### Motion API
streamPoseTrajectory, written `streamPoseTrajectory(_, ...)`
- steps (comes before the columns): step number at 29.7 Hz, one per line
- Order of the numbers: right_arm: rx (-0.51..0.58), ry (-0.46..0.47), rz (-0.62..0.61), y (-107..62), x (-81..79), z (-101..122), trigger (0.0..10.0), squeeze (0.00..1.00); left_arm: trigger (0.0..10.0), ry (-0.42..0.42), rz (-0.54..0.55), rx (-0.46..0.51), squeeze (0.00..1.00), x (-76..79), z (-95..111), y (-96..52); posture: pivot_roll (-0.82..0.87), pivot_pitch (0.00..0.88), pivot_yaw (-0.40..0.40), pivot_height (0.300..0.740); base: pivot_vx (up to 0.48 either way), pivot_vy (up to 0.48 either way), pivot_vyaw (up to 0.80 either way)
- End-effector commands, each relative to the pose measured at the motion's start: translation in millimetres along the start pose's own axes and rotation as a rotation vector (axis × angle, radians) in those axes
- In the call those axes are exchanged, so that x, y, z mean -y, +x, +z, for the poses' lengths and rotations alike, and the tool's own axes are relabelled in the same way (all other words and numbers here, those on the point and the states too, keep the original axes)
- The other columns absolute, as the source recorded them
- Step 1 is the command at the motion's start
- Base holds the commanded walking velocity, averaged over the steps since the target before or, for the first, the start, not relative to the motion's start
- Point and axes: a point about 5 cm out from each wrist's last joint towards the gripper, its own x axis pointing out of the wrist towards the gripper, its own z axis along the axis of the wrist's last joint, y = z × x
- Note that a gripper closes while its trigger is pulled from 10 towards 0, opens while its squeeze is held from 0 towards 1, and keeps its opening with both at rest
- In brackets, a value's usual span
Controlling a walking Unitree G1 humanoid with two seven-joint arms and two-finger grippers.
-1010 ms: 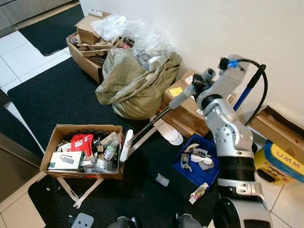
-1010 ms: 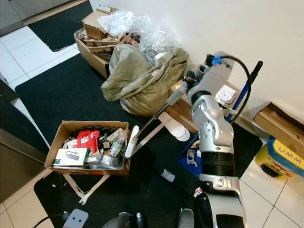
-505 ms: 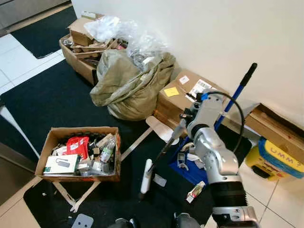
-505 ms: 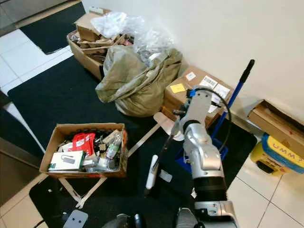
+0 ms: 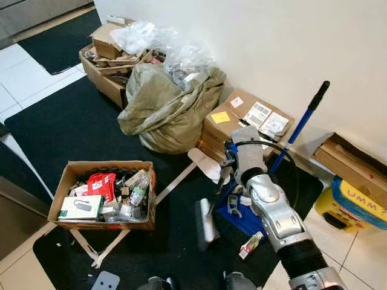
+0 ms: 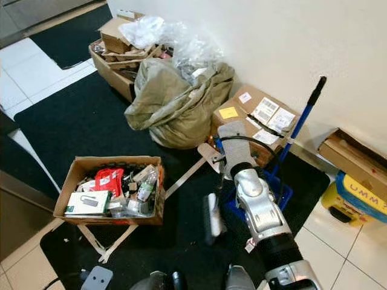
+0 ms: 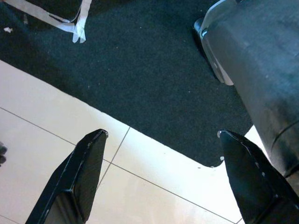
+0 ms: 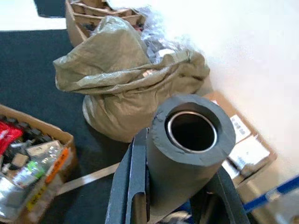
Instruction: Sweep floor
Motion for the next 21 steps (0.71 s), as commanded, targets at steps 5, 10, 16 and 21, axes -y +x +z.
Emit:
streamPoseTrajectory(5,0.117,-0.231,-0.018,2.4,22.9,17,10.0,0.00,10.0,-0.015,-0.008,-0.049,0.00,5.0,-14,-3.5,-0.09,0.247,0.025,0.740,0.000,0.000,0.00)
streamPoseTrajectory(10,0.168,-0.281,-0.001,3.1,26.2,22,10.0,0.00,10.0,-0.015,-0.007,-0.050,0.00,4.9,-14,-3.5,-0.10,0.250,0.025,0.740,0.000,0.000,0.00)
streamPoseTrajectory(16,0.288,-0.368,0.030,4.4,29.9,35,10.0,0.00,10.0,-0.017,-0.007,-0.051,0.00,5.3,-14,-3.7,-0.10,0.249,0.024,0.740,0.000,0.000,0.00)
streamPoseTrajectory(21,0.311,-0.381,0.059,3.9,31.9,39,10.0,0.00,10.0,-0.019,-0.008,-0.051,0.00,6.2,-15,-3.7,-0.10,0.249,0.024,0.740,0.000,0.000,0.00)
